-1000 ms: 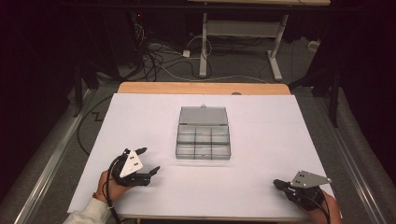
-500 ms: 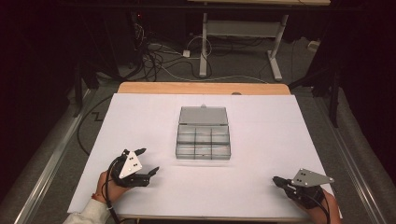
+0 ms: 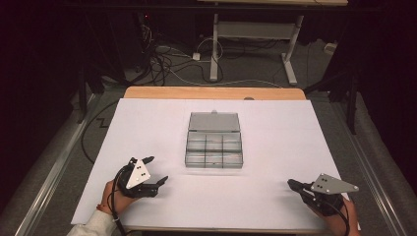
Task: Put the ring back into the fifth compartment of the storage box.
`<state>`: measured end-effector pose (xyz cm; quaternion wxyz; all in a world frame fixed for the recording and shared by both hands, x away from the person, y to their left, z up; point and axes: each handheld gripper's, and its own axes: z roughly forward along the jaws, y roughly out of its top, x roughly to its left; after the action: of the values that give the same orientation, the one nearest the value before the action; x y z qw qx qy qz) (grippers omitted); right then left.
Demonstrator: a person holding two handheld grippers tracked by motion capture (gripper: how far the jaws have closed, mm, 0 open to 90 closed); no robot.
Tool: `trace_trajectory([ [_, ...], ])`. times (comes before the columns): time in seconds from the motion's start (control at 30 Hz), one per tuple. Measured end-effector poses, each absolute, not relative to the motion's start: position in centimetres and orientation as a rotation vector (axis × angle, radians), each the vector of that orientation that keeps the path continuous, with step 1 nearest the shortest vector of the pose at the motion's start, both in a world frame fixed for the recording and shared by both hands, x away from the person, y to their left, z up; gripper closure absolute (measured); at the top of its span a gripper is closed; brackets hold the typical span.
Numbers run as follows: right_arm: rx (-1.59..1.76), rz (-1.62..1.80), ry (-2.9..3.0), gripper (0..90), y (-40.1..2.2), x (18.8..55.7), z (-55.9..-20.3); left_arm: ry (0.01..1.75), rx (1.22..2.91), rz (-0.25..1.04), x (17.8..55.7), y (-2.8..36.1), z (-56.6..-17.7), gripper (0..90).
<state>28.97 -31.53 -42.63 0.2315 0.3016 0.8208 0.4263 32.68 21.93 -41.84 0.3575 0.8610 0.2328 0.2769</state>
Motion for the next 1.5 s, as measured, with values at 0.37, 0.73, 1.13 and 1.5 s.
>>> trace_trajectory([
  [0.37, 0.810, 1.211, 2.220, 88.3, -31.1, 29.9, -41.7, 0.602, 2.221, 0.717, 32.6, 22.0, -41.8, 20.4],
  [0.73, 0.776, 1.239, 2.202, 88.3, -30.1, 30.9, -40.9, 0.597, 2.225, 0.724, 32.4, 21.9, -41.7, 20.7],
  [1.13, 0.713, 1.254, 2.198, 88.3, -28.0, 32.4, -39.7, 0.596, 2.224, 0.727, 32.4, 22.0, -41.6, 20.6],
  [1.5, 0.658, 1.271, 2.216, 88.3, -25.6, 33.9, -39.2, 0.597, 2.226, 0.725, 32.4, 22.0, -41.7, 20.7],
])
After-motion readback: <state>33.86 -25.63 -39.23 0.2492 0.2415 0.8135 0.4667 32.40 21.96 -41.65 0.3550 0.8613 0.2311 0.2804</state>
